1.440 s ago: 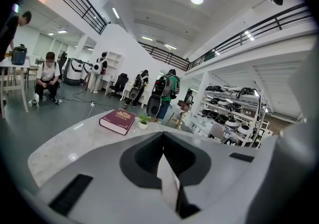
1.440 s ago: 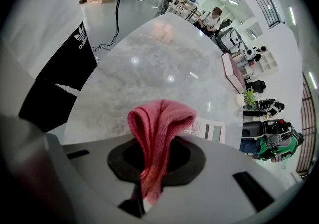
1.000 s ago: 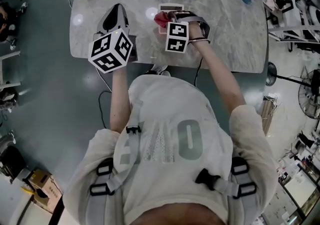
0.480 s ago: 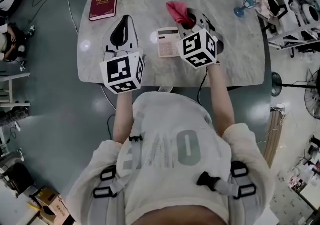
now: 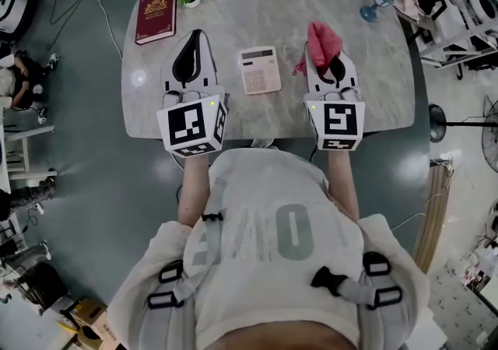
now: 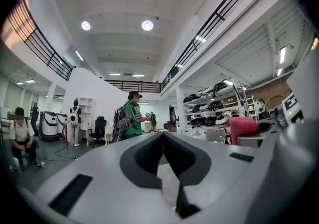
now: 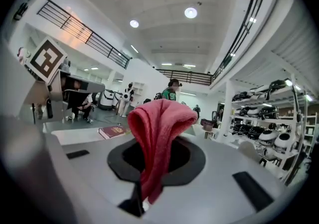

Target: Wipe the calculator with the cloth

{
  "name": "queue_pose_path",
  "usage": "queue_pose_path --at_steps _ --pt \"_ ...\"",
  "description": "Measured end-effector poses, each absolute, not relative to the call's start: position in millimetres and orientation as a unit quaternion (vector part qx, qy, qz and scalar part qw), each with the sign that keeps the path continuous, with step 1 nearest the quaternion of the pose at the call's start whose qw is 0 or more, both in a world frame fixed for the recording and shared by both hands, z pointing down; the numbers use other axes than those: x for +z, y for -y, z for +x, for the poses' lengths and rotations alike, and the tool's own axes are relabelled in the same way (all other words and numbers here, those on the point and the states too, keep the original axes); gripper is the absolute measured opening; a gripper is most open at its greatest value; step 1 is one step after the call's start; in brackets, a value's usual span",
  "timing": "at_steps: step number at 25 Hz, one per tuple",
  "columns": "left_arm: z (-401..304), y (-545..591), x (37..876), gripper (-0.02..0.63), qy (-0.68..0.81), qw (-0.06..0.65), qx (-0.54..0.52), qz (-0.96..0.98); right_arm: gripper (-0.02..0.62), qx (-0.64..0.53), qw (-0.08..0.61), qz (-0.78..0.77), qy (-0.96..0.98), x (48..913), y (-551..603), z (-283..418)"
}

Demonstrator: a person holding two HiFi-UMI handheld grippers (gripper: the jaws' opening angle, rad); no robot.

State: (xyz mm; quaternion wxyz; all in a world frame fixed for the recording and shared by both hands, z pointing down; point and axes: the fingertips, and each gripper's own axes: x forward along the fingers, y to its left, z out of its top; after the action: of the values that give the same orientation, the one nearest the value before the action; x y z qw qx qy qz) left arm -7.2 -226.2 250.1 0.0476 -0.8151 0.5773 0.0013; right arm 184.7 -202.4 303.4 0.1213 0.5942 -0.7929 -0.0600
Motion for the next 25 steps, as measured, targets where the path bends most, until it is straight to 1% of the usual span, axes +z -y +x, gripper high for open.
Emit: queue_pose_path --at_steps 6,12,25 --pt "9 221 256 0.021 -0.565 0.048 -0.006 -0.824 0.055 -0.036 0.089 0.613 0.784 305 192 200" --pt "15 218 255 0.021 -0.558 0.050 -0.004 -0.828 0.055 -0.039 0.089 0.613 0.784 304 188 202" --pt "1 220 256 0.021 -0.567 0.048 0.002 -0.823 0.055 -0.046 0.099 0.612 0.783 305 191 197"
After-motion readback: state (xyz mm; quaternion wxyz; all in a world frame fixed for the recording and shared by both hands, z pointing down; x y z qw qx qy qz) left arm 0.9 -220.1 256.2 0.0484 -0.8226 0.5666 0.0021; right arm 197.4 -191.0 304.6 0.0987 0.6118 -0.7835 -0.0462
